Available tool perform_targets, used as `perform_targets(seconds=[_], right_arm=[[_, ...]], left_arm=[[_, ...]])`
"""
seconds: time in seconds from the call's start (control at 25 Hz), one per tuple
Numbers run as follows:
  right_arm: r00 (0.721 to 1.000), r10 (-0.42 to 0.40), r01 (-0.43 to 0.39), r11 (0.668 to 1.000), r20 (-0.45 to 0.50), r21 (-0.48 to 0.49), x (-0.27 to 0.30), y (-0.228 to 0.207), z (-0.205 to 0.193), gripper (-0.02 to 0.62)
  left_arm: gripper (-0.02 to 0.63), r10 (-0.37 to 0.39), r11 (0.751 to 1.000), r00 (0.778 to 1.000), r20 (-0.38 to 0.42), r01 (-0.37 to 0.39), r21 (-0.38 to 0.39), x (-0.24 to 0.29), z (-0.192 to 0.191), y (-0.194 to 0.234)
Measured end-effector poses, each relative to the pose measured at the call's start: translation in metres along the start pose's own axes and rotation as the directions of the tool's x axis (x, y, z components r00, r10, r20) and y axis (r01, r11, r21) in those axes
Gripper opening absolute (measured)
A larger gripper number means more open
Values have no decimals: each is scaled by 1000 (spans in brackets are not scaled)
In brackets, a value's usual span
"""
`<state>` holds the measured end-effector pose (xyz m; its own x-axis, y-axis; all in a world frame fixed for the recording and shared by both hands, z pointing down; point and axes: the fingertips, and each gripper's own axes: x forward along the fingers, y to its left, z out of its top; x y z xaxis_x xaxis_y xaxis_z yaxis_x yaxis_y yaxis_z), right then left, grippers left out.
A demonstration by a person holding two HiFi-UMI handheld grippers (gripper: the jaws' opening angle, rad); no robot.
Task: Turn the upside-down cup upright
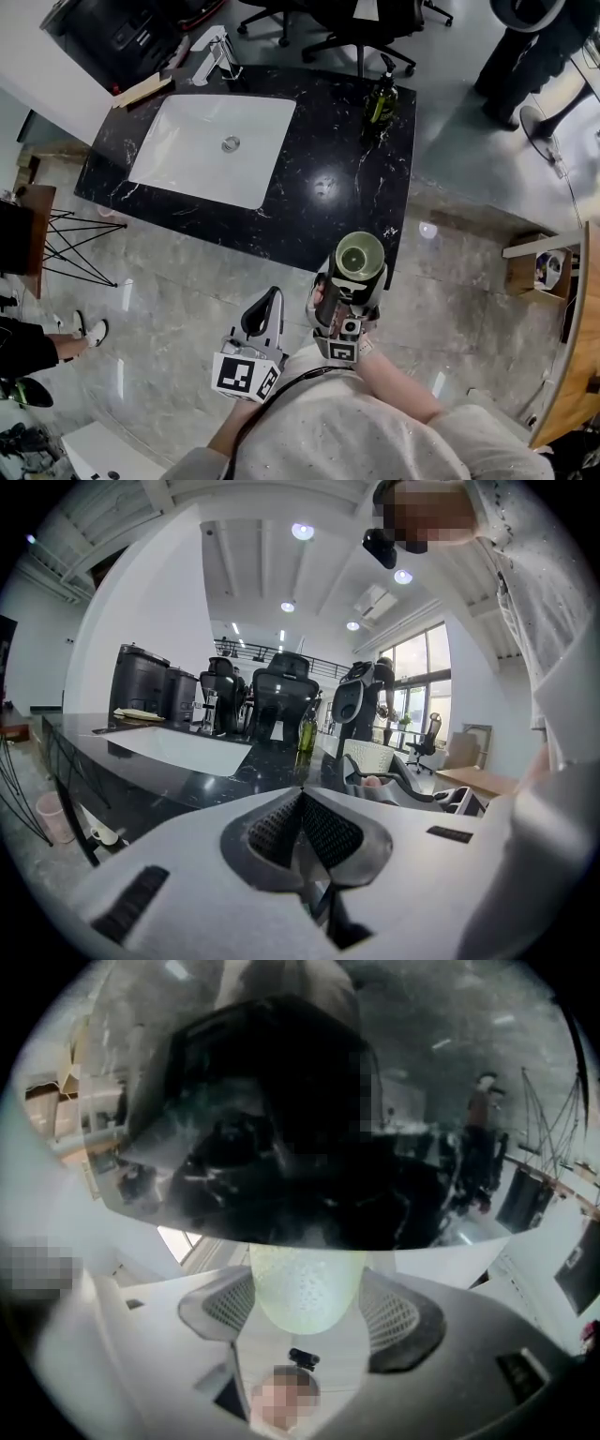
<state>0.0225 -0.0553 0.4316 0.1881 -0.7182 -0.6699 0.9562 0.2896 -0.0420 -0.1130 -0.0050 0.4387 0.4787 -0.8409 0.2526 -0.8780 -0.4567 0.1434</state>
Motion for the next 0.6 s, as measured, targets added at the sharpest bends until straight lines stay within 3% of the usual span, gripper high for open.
perform_targets(seconds=[0.24, 0.6], right_arm=[[1000, -17, 17, 999, 3, -37, -3, 2, 5, 348], [990, -113, 100, 984, -85, -151, -15, -1, -4, 393]], left_arm=[[6, -6, 1000, 1000, 8, 6, -2, 1, 2, -3], [6, -23, 1000, 1000, 5, 23, -13, -3, -2, -7]])
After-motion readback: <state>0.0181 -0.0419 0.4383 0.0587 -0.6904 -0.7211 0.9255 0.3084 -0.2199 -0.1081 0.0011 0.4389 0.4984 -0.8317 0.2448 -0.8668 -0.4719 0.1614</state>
